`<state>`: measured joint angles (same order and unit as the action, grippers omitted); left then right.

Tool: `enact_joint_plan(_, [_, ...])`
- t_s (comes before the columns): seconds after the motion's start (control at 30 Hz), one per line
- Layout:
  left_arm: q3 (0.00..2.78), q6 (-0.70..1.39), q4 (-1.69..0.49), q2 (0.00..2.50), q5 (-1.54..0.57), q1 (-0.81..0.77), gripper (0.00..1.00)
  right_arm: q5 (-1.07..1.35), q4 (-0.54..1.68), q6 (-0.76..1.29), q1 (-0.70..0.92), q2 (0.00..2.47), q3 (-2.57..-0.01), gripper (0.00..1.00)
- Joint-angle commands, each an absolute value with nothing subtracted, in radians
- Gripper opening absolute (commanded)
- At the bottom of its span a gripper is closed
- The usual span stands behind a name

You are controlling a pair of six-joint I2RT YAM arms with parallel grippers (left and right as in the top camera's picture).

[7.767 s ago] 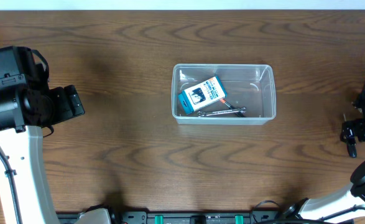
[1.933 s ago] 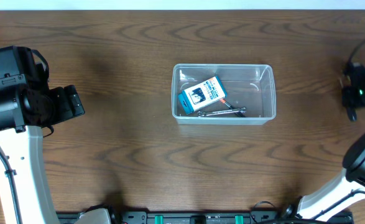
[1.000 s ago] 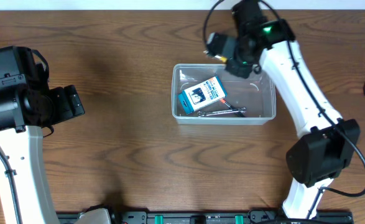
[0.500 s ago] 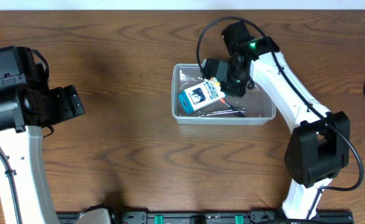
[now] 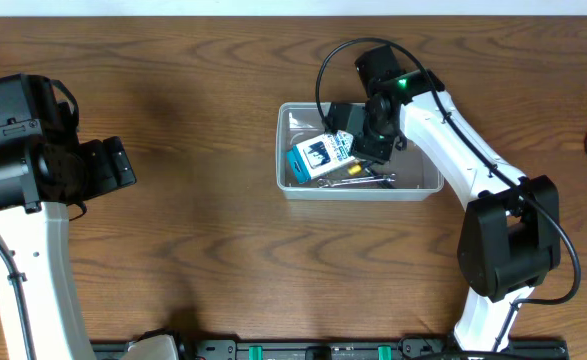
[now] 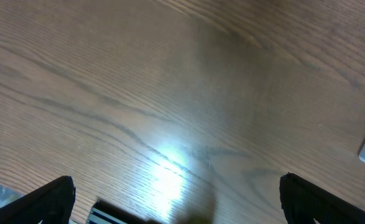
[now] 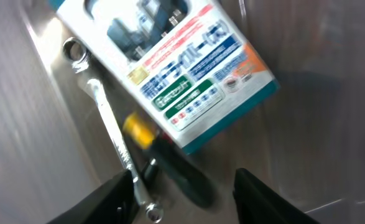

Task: Pack container
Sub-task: 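Open the right gripper and withdraw it up and right, then move the right gripper over the red-and-black pliers at right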

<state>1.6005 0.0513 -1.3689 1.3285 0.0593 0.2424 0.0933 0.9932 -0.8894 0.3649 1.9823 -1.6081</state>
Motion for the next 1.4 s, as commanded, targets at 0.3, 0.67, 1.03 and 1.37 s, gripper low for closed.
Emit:
enact_joint_plan(0.3, [1.612, 0.046, -1.372, 1.326, 0.061, 0.248, 0.98, 0.091, 1.045, -0.471, 0.339, 1.921, -1.866, 0.99])
enact_joint_plan(0.67, [1.612, 0.046, -1.372, 1.326, 0.06, 0.248, 0.98, -0.017, 1.401, -0.396, 0.184, 1.71, -1.99, 0.99])
enact_joint_plan(1.03, [1.612, 0.046, -1.372, 1.326, 0.061, 0.248, 0.98, 0.207, 1.568, -0.334, 0.158, 1.685, -1.98, 0.99])
enact_joint_plan(1.37, [1.612, 0.046, -1.372, 1.326, 0.061, 0.248, 0.98, -0.216, 1.417, 0.057, -0.037, 1.694, -1.98, 0.99])
